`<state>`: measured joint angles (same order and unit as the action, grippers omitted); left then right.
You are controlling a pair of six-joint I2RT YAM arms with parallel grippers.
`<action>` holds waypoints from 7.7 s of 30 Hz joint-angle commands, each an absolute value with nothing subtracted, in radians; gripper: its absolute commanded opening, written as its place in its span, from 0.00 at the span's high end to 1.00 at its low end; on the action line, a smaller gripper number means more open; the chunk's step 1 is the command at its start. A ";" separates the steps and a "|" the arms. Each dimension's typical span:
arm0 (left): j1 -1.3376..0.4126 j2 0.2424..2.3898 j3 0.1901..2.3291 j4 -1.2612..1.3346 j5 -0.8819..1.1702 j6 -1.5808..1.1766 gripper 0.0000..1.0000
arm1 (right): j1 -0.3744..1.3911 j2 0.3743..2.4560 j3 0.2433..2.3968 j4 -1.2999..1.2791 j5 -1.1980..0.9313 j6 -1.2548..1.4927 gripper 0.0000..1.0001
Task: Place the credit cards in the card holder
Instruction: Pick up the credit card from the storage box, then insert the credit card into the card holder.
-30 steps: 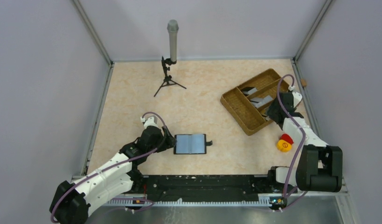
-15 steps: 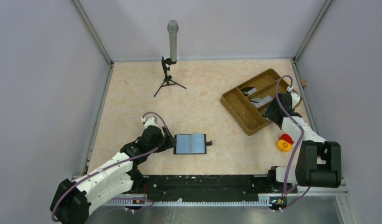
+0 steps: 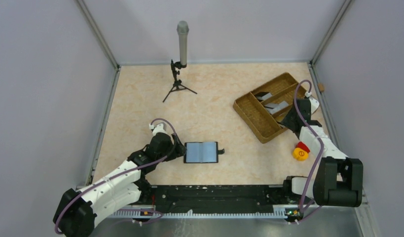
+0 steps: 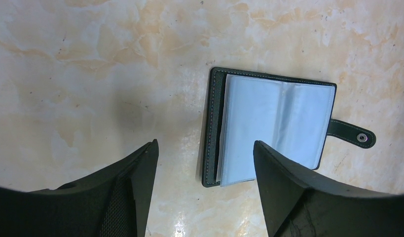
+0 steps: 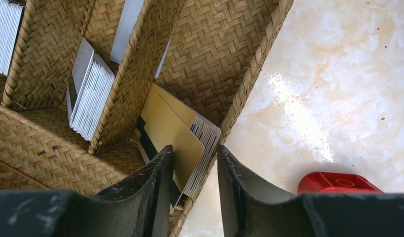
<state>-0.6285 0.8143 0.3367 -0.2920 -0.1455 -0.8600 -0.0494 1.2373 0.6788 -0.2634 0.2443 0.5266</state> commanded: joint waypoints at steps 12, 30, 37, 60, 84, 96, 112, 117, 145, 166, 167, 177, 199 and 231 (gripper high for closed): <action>-0.622 0.796 0.347 -0.281 -0.147 -0.844 0.25 | -0.061 1.169 0.692 -0.324 0.257 0.517 0.74; -0.621 0.790 0.345 -0.291 -0.149 -0.845 0.25 | -0.061 1.158 0.665 -0.359 0.241 0.503 0.65; -0.621 0.787 0.344 -0.295 -0.147 -0.847 0.25 | -0.061 1.139 0.677 -0.379 0.241 0.501 0.67; -0.619 0.756 0.354 -0.316 -0.153 -0.840 0.25 | -0.061 1.123 0.699 -0.337 0.241 0.499 1.00; -0.618 0.897 0.838 -0.465 0.235 -0.317 0.06 | 0.071 0.929 0.898 -0.446 -0.619 0.292 1.00; -0.651 0.979 0.828 -0.338 0.809 -0.286 0.03 | 0.455 1.029 0.888 -0.226 -1.107 0.316 1.00; -0.675 1.054 0.814 -0.317 0.997 -0.284 0.45 | 0.687 1.225 1.025 -0.419 -1.135 0.109 1.00; -0.688 1.070 0.801 -0.290 1.053 -0.309 0.73 | 0.691 1.258 1.050 -0.460 -1.131 0.068 1.00; -0.703 0.762 0.249 0.654 0.233 -1.133 1.00 | 0.637 1.026 0.425 0.752 -0.570 1.014 0.33; -0.708 0.721 0.211 0.680 0.252 -1.178 1.00 | 0.712 1.381 0.485 1.222 -0.580 1.202 0.71; -0.707 0.722 0.210 0.680 0.254 -1.178 1.00 | 0.718 1.396 0.496 1.228 -0.585 1.202 0.74; -0.706 0.732 0.289 0.336 0.217 -1.105 0.41 | 0.732 1.408 0.502 1.031 -0.527 1.164 1.00; -0.653 0.893 0.401 -0.285 -0.058 -0.874 0.41 | 0.774 1.614 0.428 0.862 -0.443 1.150 1.00; -0.647 1.024 0.369 -0.199 -0.048 -0.838 0.61 | 0.800 1.803 0.501 0.895 -0.442 1.154 1.00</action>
